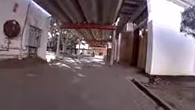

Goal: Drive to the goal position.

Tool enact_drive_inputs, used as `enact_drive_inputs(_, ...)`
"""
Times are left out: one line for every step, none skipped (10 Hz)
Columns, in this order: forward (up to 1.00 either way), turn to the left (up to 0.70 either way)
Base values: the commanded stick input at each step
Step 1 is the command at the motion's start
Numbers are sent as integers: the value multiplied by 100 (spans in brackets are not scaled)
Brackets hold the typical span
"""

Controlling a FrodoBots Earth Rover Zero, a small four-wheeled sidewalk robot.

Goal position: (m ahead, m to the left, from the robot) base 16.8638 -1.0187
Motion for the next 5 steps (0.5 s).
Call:
enact_drive_inputs(50, 0)
enact_drive_inputs(50, 0)
enact_drive_inputs(50, 8)
enact_drive_inputs(50, 26)
enact_drive_inputs(50, 50)
